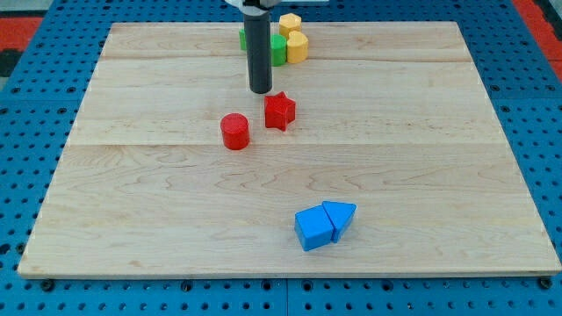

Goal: Push the red star towards down

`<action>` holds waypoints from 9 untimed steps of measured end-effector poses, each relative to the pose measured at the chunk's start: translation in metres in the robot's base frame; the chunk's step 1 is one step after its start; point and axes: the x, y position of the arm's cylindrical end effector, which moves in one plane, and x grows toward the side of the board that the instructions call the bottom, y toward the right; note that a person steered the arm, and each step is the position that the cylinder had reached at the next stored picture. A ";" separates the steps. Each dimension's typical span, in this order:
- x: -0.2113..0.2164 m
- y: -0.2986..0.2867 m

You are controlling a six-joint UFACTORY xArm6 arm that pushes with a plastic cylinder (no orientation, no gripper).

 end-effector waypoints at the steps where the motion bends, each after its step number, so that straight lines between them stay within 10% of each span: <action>1: 0.000 0.000; 9: 0.009 0.009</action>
